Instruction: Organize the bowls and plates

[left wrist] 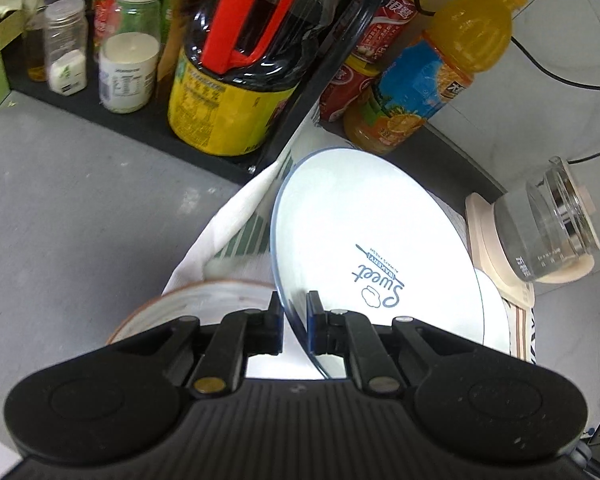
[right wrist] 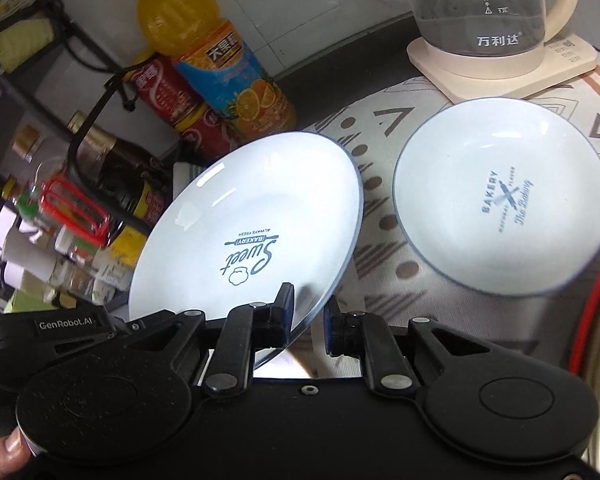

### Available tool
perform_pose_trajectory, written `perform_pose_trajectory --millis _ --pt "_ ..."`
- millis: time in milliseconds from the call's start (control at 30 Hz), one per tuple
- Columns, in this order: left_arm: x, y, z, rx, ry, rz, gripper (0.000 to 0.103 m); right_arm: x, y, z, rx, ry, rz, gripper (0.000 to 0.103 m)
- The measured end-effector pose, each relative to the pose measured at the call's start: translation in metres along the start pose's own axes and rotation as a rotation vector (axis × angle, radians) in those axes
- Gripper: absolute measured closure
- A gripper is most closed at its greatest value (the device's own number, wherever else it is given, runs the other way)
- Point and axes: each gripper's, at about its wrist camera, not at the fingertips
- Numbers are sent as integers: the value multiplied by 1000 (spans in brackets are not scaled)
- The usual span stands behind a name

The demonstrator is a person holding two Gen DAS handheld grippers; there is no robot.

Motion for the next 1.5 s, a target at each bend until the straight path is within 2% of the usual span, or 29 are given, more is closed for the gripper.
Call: perform_pose_trajectory --millis 533,867,1500 --pt "-3 -47 -67 24 -8 -17 94 18 -49 -54 20 -38 1 89" --pt "-14 -70 -98 32 -33 12 94 24 -63 -82 2 -83 7 89" --pt "-22 -72 -134 2 -82 8 93 37 -69 -104 -20 -142 -31 89"
Point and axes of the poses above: each gripper's, at about its wrist camera, not at the fingertips, and y roughly the way its jaws point, x to its right, z to its top, and after that the axes turned 15 degrees about y, right-handed
